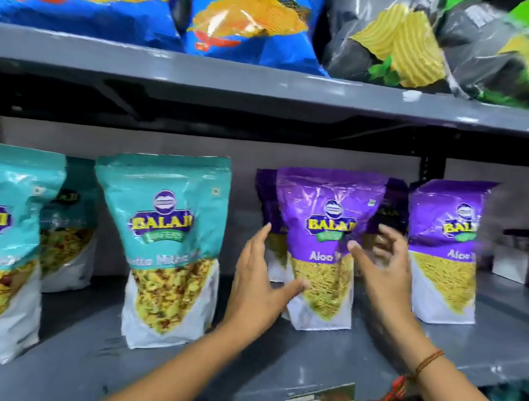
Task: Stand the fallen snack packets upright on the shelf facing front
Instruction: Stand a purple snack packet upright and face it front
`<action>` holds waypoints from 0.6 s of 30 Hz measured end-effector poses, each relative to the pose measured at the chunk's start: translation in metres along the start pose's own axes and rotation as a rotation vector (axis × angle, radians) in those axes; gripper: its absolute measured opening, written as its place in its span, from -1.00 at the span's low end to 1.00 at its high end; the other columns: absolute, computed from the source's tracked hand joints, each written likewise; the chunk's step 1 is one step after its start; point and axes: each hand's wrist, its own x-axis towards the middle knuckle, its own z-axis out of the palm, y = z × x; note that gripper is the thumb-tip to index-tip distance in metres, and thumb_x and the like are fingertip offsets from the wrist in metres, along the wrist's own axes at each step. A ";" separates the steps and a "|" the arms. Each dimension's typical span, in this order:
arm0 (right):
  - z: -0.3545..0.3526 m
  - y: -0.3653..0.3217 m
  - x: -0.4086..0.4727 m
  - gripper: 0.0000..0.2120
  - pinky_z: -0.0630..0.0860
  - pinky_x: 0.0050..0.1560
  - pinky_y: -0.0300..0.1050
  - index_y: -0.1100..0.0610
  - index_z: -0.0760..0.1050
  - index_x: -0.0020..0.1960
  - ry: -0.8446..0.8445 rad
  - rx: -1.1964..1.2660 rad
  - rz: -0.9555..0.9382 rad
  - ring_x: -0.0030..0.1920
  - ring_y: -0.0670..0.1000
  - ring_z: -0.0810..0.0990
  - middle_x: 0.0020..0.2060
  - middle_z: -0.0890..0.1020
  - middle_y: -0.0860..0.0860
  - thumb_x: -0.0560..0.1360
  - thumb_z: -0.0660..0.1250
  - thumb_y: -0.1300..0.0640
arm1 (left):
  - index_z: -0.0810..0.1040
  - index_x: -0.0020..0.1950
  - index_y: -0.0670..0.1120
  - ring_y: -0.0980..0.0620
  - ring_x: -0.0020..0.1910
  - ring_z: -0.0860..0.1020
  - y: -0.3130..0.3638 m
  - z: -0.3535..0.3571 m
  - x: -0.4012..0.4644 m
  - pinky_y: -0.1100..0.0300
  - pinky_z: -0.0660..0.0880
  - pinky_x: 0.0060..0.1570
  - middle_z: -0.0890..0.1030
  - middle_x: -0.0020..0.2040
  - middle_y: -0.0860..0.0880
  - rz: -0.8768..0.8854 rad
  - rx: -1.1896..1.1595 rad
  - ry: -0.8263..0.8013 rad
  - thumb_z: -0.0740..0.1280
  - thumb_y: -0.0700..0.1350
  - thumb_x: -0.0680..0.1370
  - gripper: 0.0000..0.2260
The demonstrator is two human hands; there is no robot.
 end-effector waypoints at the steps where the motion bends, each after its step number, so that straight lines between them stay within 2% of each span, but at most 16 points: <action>1: -0.009 0.014 0.007 -0.36 0.46 -0.07 -0.46 0.14 0.34 0.37 -0.088 -0.012 0.080 0.06 0.00 0.53 0.29 0.50 0.19 0.38 0.52 0.10 | 0.16 0.57 -0.09 0.08 0.48 0.27 -0.008 0.012 0.004 0.20 0.21 0.43 0.31 0.48 0.01 -0.097 0.017 -0.093 0.60 0.01 0.29 -0.03; 3: -0.022 0.036 0.014 -0.29 0.44 -0.11 -0.55 0.20 0.26 0.43 -0.313 0.007 0.247 0.09 0.03 0.51 0.33 0.46 0.21 0.39 0.52 0.20 | 0.12 0.58 -0.11 0.02 0.42 0.34 -0.023 0.029 0.010 0.23 0.28 0.35 0.34 0.47 -0.07 -0.312 -0.014 -0.255 0.65 -0.03 0.21 0.07; 5: -0.034 0.058 0.021 -0.12 0.44 0.09 -0.37 0.17 0.19 0.47 -0.553 -0.022 0.374 0.26 0.11 0.49 0.32 0.43 0.12 0.29 0.58 0.11 | 0.14 0.56 -0.08 0.08 0.27 0.43 -0.038 0.044 0.015 0.28 0.38 0.20 0.44 0.34 0.01 -0.475 -0.133 -0.362 0.65 -0.05 0.17 0.07; 6: -0.037 0.068 0.023 -0.12 0.42 0.19 -0.26 0.15 0.19 0.47 -0.665 -0.057 0.416 0.31 0.10 0.48 0.31 0.43 0.06 0.29 0.58 0.11 | 0.17 0.53 -0.07 0.12 0.20 0.49 -0.046 0.048 0.016 0.33 0.43 0.10 0.49 0.27 0.08 -0.527 -0.180 -0.408 0.65 -0.05 0.18 0.03; 8: -0.041 0.085 0.026 -0.24 0.44 0.28 -0.15 0.10 0.26 0.44 -0.831 -0.071 0.476 0.29 0.05 0.56 0.31 0.51 -0.02 0.36 0.56 0.17 | 0.30 0.44 -0.05 0.18 0.11 0.59 -0.060 0.055 0.018 0.40 0.51 -0.05 0.61 0.17 0.14 -0.567 -0.232 -0.483 0.65 -0.04 0.17 -0.08; 10: -0.045 0.097 0.035 -0.29 0.49 0.32 -0.07 0.02 0.33 0.40 -0.929 -0.010 0.506 0.23 0.01 0.63 0.24 0.62 -0.05 0.34 0.58 0.11 | 0.43 0.34 -0.06 0.15 0.11 0.65 -0.065 0.065 0.020 0.31 0.57 0.07 0.70 0.12 0.11 -0.545 -0.257 -0.497 0.64 -0.08 0.20 -0.24; 11: -0.045 0.100 0.040 -0.28 0.48 0.35 -0.02 0.00 0.36 0.38 -0.961 0.029 0.505 0.22 0.01 0.64 0.23 0.65 -0.03 0.30 0.60 0.08 | 0.47 0.31 -0.05 0.12 0.14 0.66 -0.065 0.069 0.021 0.21 0.58 0.17 0.72 0.13 0.09 -0.546 -0.265 -0.483 0.64 -0.10 0.22 -0.30; 13: -0.043 0.101 0.045 -0.28 0.45 0.38 0.03 0.02 0.39 0.37 -0.992 0.094 0.497 0.24 0.01 0.63 0.23 0.66 0.00 0.28 0.60 0.11 | 0.52 0.26 -0.03 0.08 0.14 0.67 -0.063 0.071 0.022 0.11 0.56 0.23 0.73 0.12 0.05 -0.561 -0.277 -0.437 0.65 -0.12 0.22 -0.35; 18: -0.037 0.104 0.046 -0.38 0.51 0.28 -0.08 0.05 0.41 0.36 -1.048 0.151 0.503 0.22 0.01 0.64 0.24 0.66 0.03 0.36 0.54 0.25 | 0.55 0.23 -0.01 0.08 0.13 0.68 -0.065 0.069 0.014 0.04 0.55 0.26 0.73 0.12 0.06 -0.574 -0.206 -0.360 0.69 0.03 0.09 -0.25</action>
